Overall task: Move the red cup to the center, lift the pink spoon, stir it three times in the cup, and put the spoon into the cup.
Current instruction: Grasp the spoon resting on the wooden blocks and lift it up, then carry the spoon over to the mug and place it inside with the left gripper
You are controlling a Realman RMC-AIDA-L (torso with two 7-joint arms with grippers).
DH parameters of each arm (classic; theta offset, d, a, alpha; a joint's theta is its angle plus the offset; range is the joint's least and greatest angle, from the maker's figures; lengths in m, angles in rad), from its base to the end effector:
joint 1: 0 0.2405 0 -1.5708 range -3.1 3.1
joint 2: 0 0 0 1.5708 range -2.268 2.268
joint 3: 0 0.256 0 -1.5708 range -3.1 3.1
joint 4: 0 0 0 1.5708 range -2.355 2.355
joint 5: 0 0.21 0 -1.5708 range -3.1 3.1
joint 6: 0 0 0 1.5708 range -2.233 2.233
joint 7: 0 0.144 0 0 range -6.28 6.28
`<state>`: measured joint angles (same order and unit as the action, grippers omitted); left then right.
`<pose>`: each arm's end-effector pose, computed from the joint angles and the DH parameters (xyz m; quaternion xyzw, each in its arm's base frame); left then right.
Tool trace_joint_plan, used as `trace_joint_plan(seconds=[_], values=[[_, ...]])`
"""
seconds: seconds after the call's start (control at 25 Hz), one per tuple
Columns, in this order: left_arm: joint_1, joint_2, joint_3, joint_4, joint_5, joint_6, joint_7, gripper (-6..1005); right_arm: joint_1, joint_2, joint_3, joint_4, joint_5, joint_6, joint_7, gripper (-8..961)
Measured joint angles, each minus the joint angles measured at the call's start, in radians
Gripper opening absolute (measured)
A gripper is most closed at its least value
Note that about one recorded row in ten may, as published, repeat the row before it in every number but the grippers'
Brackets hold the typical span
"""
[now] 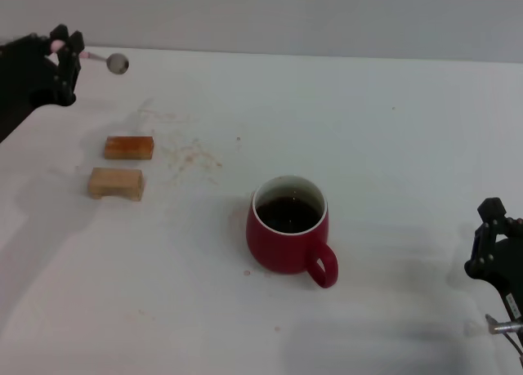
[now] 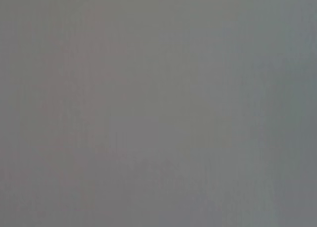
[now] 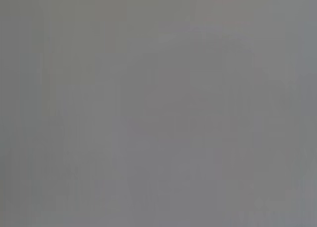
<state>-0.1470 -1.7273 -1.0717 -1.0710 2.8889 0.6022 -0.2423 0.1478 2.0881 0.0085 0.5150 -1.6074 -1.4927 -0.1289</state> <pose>-0.2716 0.3397 0.0503 -0.8018 -0.1485 -0.2665 0.5138 0.3072 0.1917 -0.0777 -0.6810 0.2747 0.3363 0.5897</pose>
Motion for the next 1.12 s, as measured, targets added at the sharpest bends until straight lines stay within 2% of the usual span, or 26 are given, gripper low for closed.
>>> trace_joint_plan(seconds=[0.24,0.32,0.36,0.4,0.56,0.8,0.96,1.12], values=[[0.006,0.046,0.005,-0.123,0.001,-0.076,0.002,144,0.003,0.001,0.004,0.004,0.0,-0.002,0.0,-1],[0.014,0.07,0.019,-0.176,0.001,-0.094,-0.005,144,0.003,0.0,0.006,0.005,0.0,-0.008,0.0,-1],[0.014,0.07,0.019,-0.176,0.001,-0.094,-0.005,144,0.002,-0.001,0.009,0.005,0.0,-0.014,0.0,-1],[0.028,0.11,0.042,-0.274,0.001,-0.157,-0.011,144,0.001,-0.001,0.012,0.005,0.0,-0.019,0.0,-1],[0.046,0.148,0.049,-0.393,0.001,-0.262,-0.007,144,-0.001,-0.003,0.032,0.0,0.0,-0.025,0.0,-1],[0.058,0.199,0.061,-0.487,0.001,-0.296,-0.037,144,-0.012,-0.006,0.062,-0.011,0.0,-0.041,-0.001,0],[0.068,0.219,0.073,-0.589,0.001,-0.389,-0.031,144,-0.032,-0.006,0.093,-0.031,0.0,-0.05,-0.001,0],[0.075,0.216,0.096,-0.662,0.001,-0.452,0.009,144,-0.058,-0.005,0.132,-0.06,0.003,-0.059,-0.001,-1]])
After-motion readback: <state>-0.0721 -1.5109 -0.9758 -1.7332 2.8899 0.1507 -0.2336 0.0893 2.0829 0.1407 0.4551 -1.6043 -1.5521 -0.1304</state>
